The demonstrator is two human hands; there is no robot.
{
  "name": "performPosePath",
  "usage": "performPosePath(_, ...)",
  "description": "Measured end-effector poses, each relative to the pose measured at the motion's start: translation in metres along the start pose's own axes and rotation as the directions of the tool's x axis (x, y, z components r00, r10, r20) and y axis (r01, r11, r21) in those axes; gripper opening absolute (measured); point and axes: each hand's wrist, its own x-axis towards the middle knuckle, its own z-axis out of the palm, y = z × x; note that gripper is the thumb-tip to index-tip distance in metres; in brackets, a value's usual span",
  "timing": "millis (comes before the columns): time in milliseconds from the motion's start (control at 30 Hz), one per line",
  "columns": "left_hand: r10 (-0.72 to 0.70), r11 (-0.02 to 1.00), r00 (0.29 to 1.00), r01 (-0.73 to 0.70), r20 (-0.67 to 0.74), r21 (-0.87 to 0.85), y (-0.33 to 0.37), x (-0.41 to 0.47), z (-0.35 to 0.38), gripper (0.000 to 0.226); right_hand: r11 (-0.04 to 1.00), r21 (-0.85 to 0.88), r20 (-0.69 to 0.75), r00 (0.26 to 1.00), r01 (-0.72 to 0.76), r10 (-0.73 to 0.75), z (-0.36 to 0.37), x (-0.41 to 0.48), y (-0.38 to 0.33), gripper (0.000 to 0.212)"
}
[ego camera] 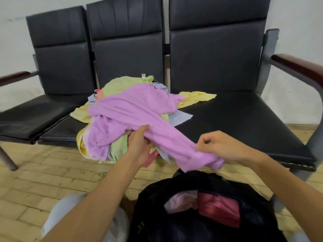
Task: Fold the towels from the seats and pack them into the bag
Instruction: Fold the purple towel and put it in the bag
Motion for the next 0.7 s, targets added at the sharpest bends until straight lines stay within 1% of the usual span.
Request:
performPosePath(67,0.05,0.998,0.998,-0.052,-0.043,-0.029,-0.001,0.001,0.001,0.021,0.984,-0.174,0.042,0.998,-0.03,0.038,0.004,0.001,0.004,0.025)
performPosePath(100,0.096,0.995,0.993,-0.098,-0.069,-0.024,-0.003,-0.001,0.002,0.025,0.97,-0.241,0.033,0.998,-0.044,0.053,0.007,0.002,0.006,0.023)
performPosePath(167,0.168,0.986,0.983,-0.166,-0.074,0.031,-0.007,-0.007,0.003,0.028,0.937,-0.342,-0.036,0.997,-0.07,0.061,0.015,0.008,0.011,0.017)
performPosePath(233,0.191,0.97,0.98,-0.18,-0.052,0.165,-0.009,-0.011,0.0,0.028,0.901,-0.422,-0.12,0.992,-0.096,0.05,0.024,0.017,0.016,0.013)
performPosePath(300,0.187,0.938,0.982,-0.174,-0.016,0.298,-0.012,-0.011,-0.008,0.029,0.897,-0.43,-0.179,0.984,-0.098,0.022,0.035,0.029,0.016,0.011)
performPosePath(333,0.18,0.924,0.984,-0.172,0.008,0.342,-0.013,-0.01,-0.012,0.027,0.913,-0.398,-0.208,0.978,-0.09,0.006,0.041,0.036,0.013,0.008)
performPosePath(367,0.175,0.916,0.984,-0.172,0.025,0.362,-0.015,-0.008,-0.016,0.025,0.934,-0.35,-0.235,0.972,-0.072,-0.013,0.047,0.044,0.007,0.005)
performPosePath(433,0.167,0.917,0.986,-0.16,0.012,0.366,-0.015,-0.006,-0.024,0.022,0.963,-0.268,-0.277,0.959,-0.015,-0.062,0.059,0.067,-0.008,0.013)
performPosePath(467,0.153,0.931,0.988,-0.139,-0.013,0.337,-0.012,-0.008,-0.027,0.022,0.975,-0.221,-0.293,0.954,0.003,-0.069,0.066,0.081,-0.017,0.02)
performPosePath(500,0.115,0.959,0.993,-0.102,-0.035,0.265,-0.007,-0.008,-0.031,0.021,0.986,-0.167,-0.304,0.951,0.003,-0.054,0.072,0.095,-0.026,0.029)
performPosePath(567,0.002,1.0,1.0,-0.002,-0.026,0.027,0.005,-0.009,-0.04,0.021,0.996,-0.087,-0.304,0.953,-0.02,-0.008,0.084,0.122,-0.039,0.047)
performPosePath(600,-0.027,0.997,0.999,0.025,-0.031,-0.071,0.012,-0.008,-0.045,0.018,0.995,-0.093,-0.302,0.953,-0.025,-0.005,0.09,0.134,-0.042,0.055)
performPosePath(667,-0.051,0.985,0.995,0.036,-0.088,-0.168,0.022,-0.001,-0.058,0.01,0.982,-0.181,-0.303,0.953,-0.048,-0.01,0.099,0.151,-0.044,0.066)
performPosePath(700,-0.063,0.978,0.992,0.038,-0.113,-0.203,0.025,0.004,-0.064,0.008,0.971,-0.229,-0.307,0.952,-0.073,-0.001,0.102,0.156,-0.043,0.068)
